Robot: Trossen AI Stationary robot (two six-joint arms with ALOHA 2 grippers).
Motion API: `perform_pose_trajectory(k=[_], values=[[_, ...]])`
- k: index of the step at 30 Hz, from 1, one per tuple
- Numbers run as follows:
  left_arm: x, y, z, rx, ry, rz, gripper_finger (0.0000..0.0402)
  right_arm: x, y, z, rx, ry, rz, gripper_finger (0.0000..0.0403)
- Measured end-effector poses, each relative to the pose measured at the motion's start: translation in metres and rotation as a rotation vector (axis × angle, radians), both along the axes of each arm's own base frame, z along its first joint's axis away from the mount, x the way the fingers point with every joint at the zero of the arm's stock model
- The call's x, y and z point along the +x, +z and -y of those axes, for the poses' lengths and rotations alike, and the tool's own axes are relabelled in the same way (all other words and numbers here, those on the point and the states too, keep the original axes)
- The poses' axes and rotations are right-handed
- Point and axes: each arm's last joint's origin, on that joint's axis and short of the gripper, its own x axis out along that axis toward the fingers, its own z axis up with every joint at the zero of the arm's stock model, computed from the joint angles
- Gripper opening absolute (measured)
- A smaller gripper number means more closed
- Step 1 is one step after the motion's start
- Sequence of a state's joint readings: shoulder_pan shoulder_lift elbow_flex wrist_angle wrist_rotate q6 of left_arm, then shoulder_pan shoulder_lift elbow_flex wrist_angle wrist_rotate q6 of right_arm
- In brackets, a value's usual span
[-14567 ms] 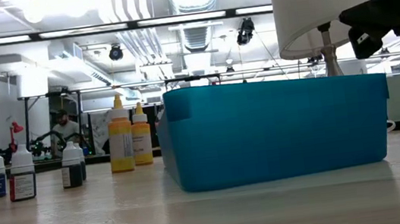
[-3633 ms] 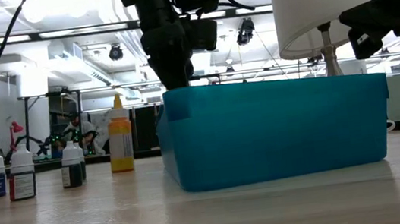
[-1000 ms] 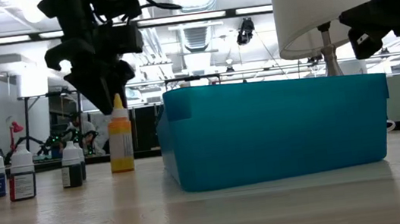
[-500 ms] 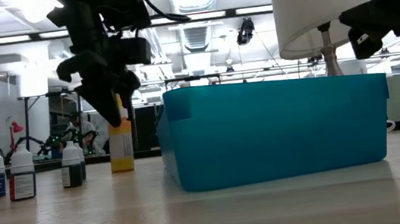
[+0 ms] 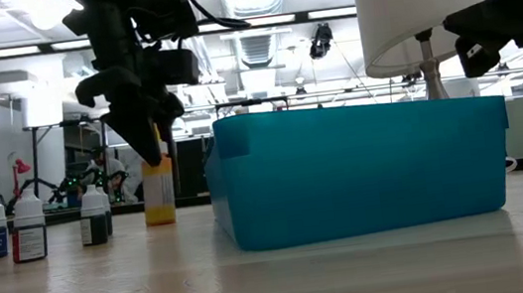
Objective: Pick & Place food coloring
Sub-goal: Put the large yellow food coloring bottle into the blue bin
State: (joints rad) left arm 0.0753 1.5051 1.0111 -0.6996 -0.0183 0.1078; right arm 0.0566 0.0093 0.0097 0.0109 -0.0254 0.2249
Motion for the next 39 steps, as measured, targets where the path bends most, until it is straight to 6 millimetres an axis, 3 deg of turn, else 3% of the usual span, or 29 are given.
perform_pose_trajectory(k=[6,15,21,31,39], values=[[-0.001,0.0,0.0,0.0,-0.003,-0.014,0.0118,0.0,0.0,0.0,0.0,0.0,0.0,0.0009],[-0.002,0.006,0.0,-0.004,-0.004,-0.046,0.0121,0.0,0.0,0.0,0.0,0.0,-0.001,0.0009],[0.004,0.033,0.0,-0.002,-0.004,-0.028,0.0123,0.0,0.0,0.0,0.0,-0.001,-0.001,0.0009],[0.011,0.102,0.002,0.003,-0.011,0.071,0.0123,0.0,0.0,0.0,0.0,-0.001,-0.001,0.0009],[0.014,0.127,0.019,-0.005,-0.062,0.146,0.0123,0.0,0.0,0.0,0.0,-0.001,-0.001,0.0009]])
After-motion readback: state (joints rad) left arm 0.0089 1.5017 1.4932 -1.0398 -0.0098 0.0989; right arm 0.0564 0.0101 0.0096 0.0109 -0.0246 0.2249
